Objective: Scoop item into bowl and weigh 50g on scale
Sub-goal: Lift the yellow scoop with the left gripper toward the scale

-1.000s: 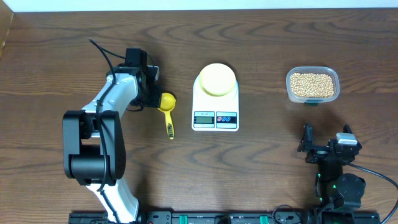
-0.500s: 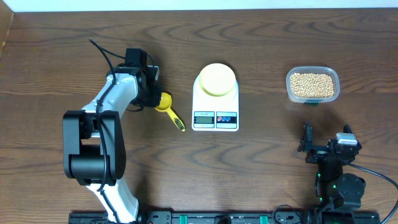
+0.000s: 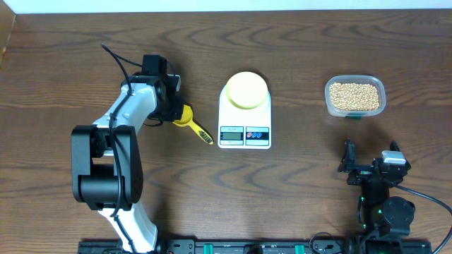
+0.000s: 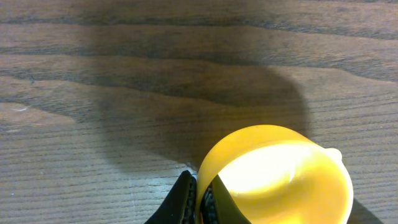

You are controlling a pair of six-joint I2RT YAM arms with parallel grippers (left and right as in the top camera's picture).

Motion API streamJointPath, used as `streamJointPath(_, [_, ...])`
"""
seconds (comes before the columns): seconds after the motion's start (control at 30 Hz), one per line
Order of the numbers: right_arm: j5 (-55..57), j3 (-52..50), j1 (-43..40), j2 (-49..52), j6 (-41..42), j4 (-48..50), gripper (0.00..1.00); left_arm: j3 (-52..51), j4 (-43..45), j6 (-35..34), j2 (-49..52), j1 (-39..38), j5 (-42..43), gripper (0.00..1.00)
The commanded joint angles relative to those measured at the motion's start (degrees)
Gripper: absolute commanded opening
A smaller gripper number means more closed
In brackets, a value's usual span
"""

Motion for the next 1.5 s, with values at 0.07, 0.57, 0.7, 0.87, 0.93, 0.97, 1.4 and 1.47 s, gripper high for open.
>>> streamJointPath(0.07, [-0.33, -0.04, -0.44, -0.31, -0.85, -0.26, 0.99, 0.39, -0.66, 0.55, 0.24, -0.17, -0.07, 0.07])
streamJointPath(0.57, [-0.33, -0.04, -0.44, -0.31, -0.85, -0.26, 0.99, 0.39, -6.05, -0.72, -18.05, -0.17, -0.11, 0.07])
streamJointPath(0.7, [-0.35, -0.04, -0.44, -0.31, -0.85, -0.26, 0.99, 0.39, -8.41, -0.74, -21.94, -0.17, -0.09, 0.07])
streamJointPath(0.87, [-0.33, -0.04, -0.44, -0.31, -0.85, -0.26, 0.99, 0.39, -11.21, -0.76, -25.83, -0.17, -0.09, 0.07])
streamJointPath(0.93, [-0.35, -0.04, -0.44, -0.31, -0.85, -0.24, 0.99, 0.39, -11.85, -1.46, -26.84, -0.17, -0.09, 0.07])
streamJointPath(0.97, [-0.35, -0.04, -0.44, -0.31, -0.85, -0.2, 0.99, 0.39, -12.02, -2.19, -27.32, -0.17, -0.09, 0.07])
streamJointPath(1.4, [-2.1, 0.02, -0.44, -0.31, 4.02, 7.85, 0.99, 0.39, -11.61, -6.58, -28.26, -0.17, 7.15, 0.08])
streamJointPath(1.47, [-2.86, 0.61, -0.44, -0.26, 6.16, 6.93, 0.99, 0.39, -11.1, -6.6, -28.26, -0.17, 10.62, 0.07])
